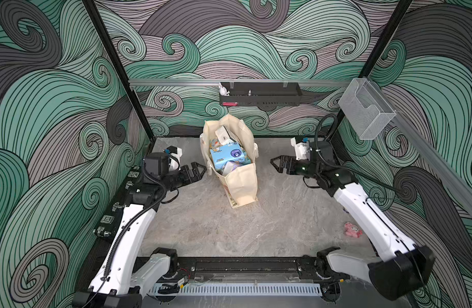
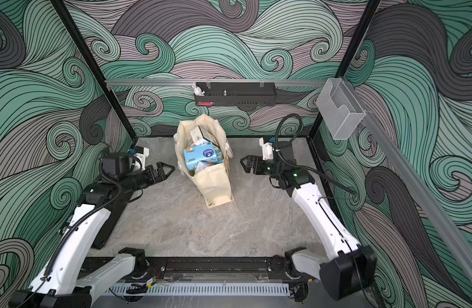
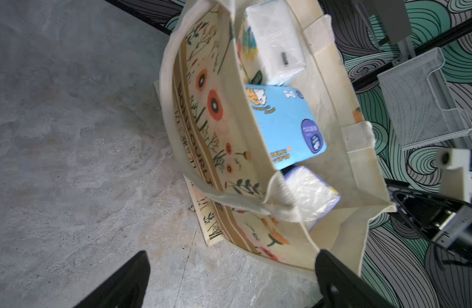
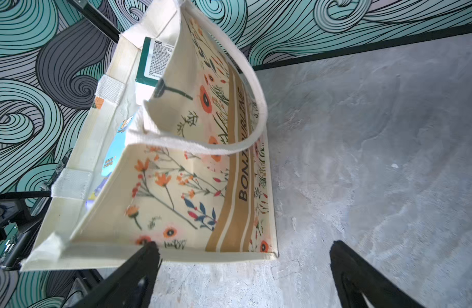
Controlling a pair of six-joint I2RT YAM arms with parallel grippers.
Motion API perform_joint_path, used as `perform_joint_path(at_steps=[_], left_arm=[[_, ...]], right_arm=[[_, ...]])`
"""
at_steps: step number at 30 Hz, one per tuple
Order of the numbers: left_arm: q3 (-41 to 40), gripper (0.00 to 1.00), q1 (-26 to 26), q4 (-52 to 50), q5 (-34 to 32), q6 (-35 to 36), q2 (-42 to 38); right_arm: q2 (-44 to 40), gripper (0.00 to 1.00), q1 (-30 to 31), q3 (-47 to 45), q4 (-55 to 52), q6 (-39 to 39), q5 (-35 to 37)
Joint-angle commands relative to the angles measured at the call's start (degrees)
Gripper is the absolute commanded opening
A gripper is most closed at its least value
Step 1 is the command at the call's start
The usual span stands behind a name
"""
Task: Put tissues into the canvas bag
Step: Adjust the canvas bag at the center of the board.
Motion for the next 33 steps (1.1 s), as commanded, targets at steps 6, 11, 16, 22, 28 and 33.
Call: perform_joint_path(at_steps=[6,11,16,22,28,33], left_arm=[[-10.9,0.95,0.4,10.4,2.9,-7.5,-7.7],[-12.0,0.96,0.4,8.5,2.8,-6.5,-11.8],[-11.4,0.96,0.4,5.0,2.7,-5.0,-13.6],[-13.1,0.97,0.4,4.6,2.5,-5.5,-16.0],[-13.8,0.97,0.4,4.3,3.0,-5.0,-16.3],[-14.6,0.97,0.4,3.6,2.9,-4.4,-17.5]], right_arm=[[-10.4,0.99,5.9,-12.4,2.3,-3.3,-7.1],[-13.2,0.99,17.2,-17.2,5.8,-8.6,-1.6],[-14.8,0.99,33.0,-22.6,16.1,-10.5,13.9],[-11.3,0.91,46.0,-24.5,31.2,-17.5,36.7],[-1.6,0.38,46.4,-17.9,35.8,-19.1,38.8],[3.8,0.46,47.2,-13.8,37.9,-22.5,38.0]])
